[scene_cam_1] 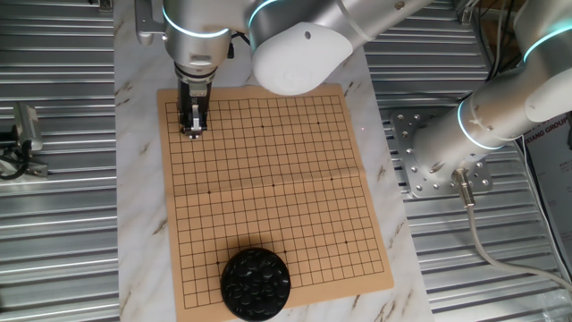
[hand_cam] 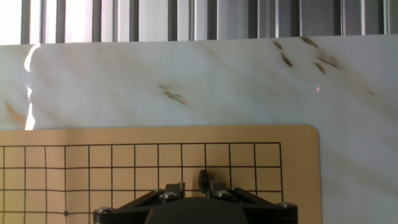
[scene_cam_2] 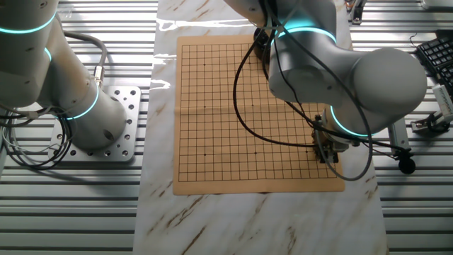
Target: Play the first move as black on the 3-4 point in the upper right corner of the Go board
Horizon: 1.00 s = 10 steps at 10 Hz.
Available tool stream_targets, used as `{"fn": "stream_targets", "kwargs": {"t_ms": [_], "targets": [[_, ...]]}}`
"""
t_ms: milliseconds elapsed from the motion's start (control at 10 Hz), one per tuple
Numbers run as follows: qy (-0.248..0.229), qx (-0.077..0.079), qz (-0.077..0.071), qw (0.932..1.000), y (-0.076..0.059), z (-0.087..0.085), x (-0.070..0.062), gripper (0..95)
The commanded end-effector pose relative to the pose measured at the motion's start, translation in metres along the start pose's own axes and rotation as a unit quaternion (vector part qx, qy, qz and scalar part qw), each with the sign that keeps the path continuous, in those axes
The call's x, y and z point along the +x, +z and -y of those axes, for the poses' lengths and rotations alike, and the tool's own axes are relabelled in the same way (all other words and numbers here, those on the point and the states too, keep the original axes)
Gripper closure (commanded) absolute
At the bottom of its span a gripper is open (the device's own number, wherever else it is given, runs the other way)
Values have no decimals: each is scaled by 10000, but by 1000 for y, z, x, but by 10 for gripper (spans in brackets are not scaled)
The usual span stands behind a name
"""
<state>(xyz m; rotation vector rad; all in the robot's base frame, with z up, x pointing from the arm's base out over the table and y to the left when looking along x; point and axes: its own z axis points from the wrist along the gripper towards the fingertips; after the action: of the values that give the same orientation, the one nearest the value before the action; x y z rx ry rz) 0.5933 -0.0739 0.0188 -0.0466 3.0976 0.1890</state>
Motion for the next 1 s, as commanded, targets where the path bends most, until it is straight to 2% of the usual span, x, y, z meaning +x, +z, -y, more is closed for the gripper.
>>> {"fn": "stream_targets", "kwargs": {"t_ms": [100, 400, 500, 1000], "targets": [[-42, 27, -2, 10000, 0, 0, 0, 760], [-106, 50, 11, 9999, 1, 1, 1, 760], [-122, 55, 10, 9999, 1, 2, 2, 570], [-189, 72, 34, 9998, 2, 2, 3, 570]]}}
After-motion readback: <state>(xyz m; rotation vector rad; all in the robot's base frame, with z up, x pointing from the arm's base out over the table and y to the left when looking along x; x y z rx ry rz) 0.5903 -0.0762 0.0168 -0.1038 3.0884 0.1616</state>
